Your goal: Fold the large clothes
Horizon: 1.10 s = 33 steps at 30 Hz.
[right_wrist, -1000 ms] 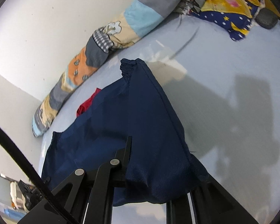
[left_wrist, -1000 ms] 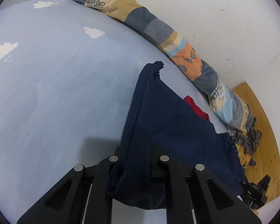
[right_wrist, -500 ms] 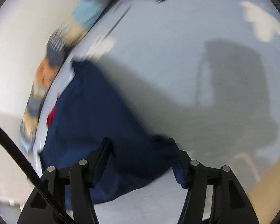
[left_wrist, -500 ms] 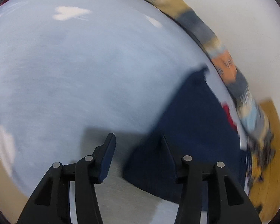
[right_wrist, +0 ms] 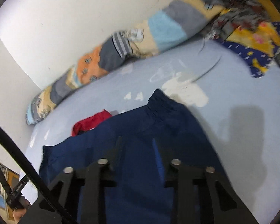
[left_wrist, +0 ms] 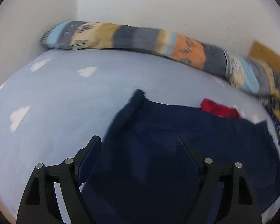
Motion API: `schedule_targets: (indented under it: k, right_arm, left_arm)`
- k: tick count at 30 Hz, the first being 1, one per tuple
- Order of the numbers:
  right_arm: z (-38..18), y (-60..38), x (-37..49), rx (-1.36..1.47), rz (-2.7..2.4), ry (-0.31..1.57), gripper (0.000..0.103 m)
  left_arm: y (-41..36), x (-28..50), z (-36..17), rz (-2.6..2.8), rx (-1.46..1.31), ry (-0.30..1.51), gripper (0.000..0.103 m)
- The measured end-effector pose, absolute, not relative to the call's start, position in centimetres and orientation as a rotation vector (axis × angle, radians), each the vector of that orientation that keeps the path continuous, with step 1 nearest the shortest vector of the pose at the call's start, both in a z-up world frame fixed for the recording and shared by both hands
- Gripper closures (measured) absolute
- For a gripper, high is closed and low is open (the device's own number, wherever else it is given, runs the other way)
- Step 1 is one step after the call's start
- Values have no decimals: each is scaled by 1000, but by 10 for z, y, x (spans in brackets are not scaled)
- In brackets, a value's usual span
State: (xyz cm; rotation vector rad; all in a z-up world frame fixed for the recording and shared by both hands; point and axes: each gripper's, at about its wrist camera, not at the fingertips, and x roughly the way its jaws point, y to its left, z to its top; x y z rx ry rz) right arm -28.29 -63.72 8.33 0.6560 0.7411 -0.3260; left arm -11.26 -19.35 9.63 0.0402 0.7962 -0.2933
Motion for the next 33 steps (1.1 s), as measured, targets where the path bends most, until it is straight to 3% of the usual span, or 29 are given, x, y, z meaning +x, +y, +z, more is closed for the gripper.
schedule_targets:
  k: [7, 11, 13, 16, 18, 22, 26, 31, 33]
  right_arm:
    - [24, -678, -231, 687, -425, 899, 73]
    - [10, -699, -241, 803, -430, 895, 76]
    - [28, -693, -243, 757, -428, 892, 69]
    - [67, -679, -259, 698, -407, 829, 49]
    - [96, -666, -274, 644, -404, 775, 28]
    - [155, -609, -311, 349, -487, 692, 21]
    - [186, -538, -357, 43, -558, 583, 2]
    - [167, -518, -399, 138, -505, 617, 1]
    - [159, -526, -407, 176, -515, 673, 25]
  left_arm:
    - [-197, -49, 35, -165, 111, 947, 19]
    - [-179, -40, 26, -178, -25, 1008, 14]
    - [-180, -49, 40, -172, -4, 962, 14]
    - [-183, -71, 68, -224, -7, 886, 14]
    - [-185, -93, 92, -264, 5, 823, 14]
    - [-192, -152, 131, -350, 71, 682, 14]
    - [-198, -199, 144, -409, 120, 617, 9]
    - [-186, -226, 128, -419, 107, 688, 8]
    - [-185, -231, 116, -400, 144, 714, 8]
